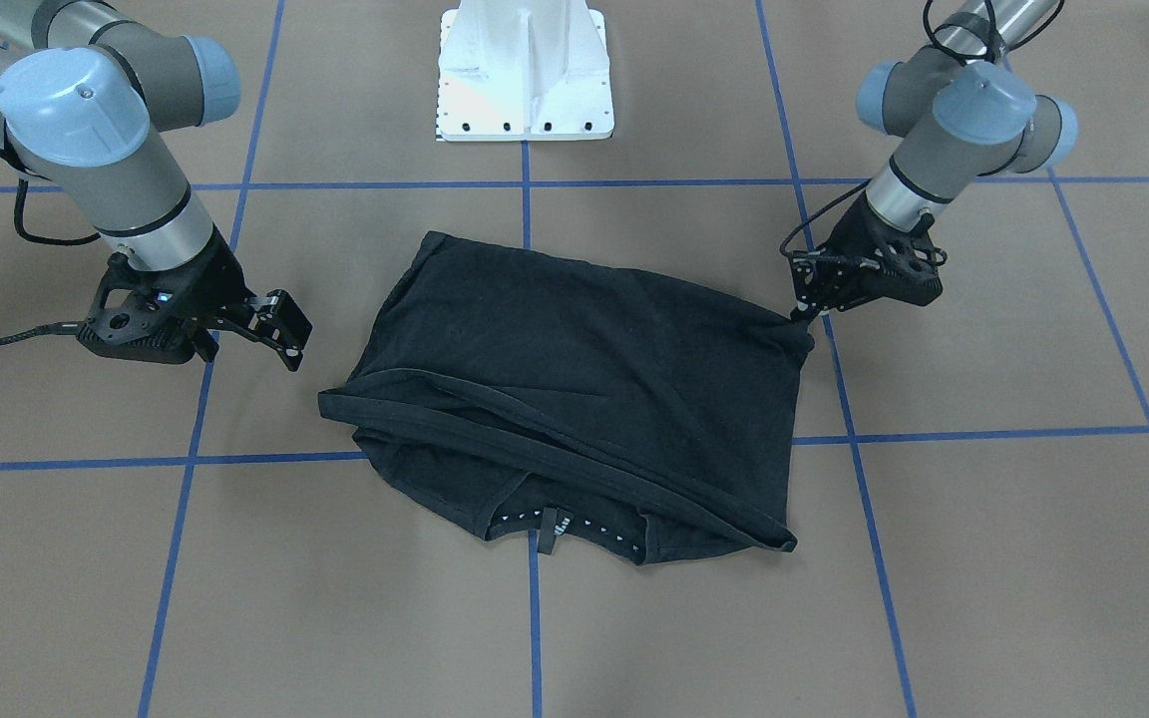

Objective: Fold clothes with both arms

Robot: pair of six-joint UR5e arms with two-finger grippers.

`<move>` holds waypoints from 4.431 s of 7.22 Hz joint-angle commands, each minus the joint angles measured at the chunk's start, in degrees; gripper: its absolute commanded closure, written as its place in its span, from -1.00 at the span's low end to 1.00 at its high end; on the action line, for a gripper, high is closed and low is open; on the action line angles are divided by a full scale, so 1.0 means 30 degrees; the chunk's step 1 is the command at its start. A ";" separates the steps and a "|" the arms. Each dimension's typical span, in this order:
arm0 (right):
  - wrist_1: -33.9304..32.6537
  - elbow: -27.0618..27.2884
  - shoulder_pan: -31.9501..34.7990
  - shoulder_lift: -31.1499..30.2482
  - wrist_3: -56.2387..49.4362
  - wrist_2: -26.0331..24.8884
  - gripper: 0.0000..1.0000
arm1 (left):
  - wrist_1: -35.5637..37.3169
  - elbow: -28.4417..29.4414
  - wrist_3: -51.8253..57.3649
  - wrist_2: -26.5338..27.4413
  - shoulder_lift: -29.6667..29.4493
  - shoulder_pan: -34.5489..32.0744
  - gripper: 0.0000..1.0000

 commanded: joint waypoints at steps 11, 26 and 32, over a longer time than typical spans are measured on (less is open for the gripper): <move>0.0000 -0.0112 -0.0087 0.0354 -0.0058 -0.0029 -1.00 | -0.3323 1.8519 1.1473 0.0129 -1.2668 -0.6039 -1.00; -0.3839 -0.8255 -0.8907 1.0931 -0.5738 -1.3238 0.08 | -0.3499 1.3420 0.9813 -0.2204 -0.8242 -0.5781 -1.00; -0.1348 -0.9633 -0.8701 1.0960 -0.5976 -1.3272 0.14 | -0.3470 1.3449 0.9813 -0.2204 -0.8213 -0.5781 -1.00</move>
